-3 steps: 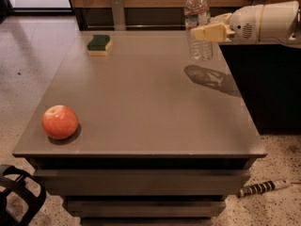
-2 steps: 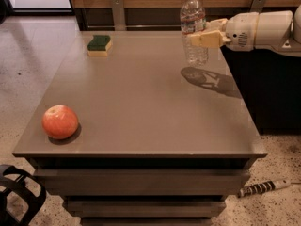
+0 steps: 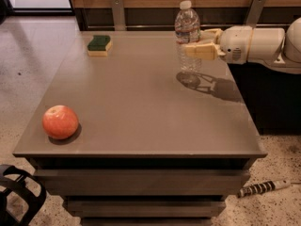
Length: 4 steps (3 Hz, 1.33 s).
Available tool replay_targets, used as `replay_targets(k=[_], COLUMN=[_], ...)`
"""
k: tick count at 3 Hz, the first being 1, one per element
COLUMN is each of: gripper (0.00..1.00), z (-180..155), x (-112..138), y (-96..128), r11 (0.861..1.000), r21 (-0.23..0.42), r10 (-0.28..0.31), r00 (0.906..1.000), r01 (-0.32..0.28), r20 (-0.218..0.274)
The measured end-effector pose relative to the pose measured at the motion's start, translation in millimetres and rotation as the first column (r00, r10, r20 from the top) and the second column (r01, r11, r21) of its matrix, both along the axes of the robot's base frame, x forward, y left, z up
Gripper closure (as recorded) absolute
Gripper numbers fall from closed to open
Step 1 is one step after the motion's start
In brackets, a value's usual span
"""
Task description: Place water bottle upright
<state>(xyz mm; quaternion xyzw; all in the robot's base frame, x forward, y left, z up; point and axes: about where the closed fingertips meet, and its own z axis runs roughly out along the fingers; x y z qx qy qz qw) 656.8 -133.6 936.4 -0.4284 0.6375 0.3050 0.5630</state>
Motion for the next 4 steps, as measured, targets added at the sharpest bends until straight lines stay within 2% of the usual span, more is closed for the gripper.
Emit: replay_targets(k=[1,2,4], gripper=[1.0,1.0,1.0], z=[-9.6,-18.2,-29.5], x=[-6.9,-12.6,-23.5], y=[2.0,1.4,4.4], r11=[0.999,0.997,0.994], r21=[0.034,0.074,0.105], r10=[-0.001,-0.007,-0.023], r00=[0.9999,1.0,0.9996], r01=[0.0,0.007,0.025], r20=[0.016,0.007,-0.018])
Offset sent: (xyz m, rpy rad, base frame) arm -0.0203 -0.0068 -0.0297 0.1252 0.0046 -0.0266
